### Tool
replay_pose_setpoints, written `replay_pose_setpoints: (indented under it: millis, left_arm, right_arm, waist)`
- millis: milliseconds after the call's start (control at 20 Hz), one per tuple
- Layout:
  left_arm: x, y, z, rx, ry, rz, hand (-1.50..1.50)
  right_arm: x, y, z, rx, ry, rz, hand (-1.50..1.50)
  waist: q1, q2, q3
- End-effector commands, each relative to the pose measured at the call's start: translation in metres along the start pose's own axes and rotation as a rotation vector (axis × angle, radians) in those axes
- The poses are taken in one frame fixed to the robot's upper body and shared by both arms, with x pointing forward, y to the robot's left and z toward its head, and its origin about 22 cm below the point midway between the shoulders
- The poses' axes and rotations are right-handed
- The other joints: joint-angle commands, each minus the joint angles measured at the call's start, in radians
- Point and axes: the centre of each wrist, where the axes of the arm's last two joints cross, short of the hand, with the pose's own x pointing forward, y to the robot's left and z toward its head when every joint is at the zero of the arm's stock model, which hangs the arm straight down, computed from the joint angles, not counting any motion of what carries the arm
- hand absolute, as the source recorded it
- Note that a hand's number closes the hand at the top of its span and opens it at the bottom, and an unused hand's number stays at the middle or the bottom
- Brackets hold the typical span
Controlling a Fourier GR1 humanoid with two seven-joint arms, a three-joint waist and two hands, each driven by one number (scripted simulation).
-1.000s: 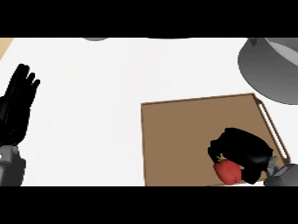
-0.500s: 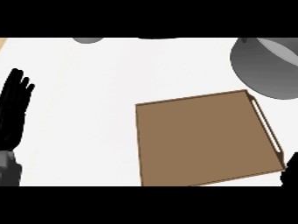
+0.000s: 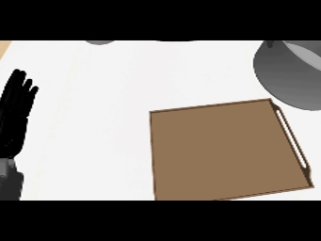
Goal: Pick the bell pepper from the tray and place it in the pot
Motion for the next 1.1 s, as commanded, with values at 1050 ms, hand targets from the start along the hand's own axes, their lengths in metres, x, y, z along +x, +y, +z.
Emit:
replay_pose_setpoints:
  millis: [1050]
  left_arm:
    - [0.001,-0.039,-0.014,-0.093,-0.029,-0.007,0.0]
  right_arm:
    - [-0.094,-0.057,-0.039,-0.272,0.156,-0.133,1.5]
  waist:
    - [0.1,0.022,0.004]
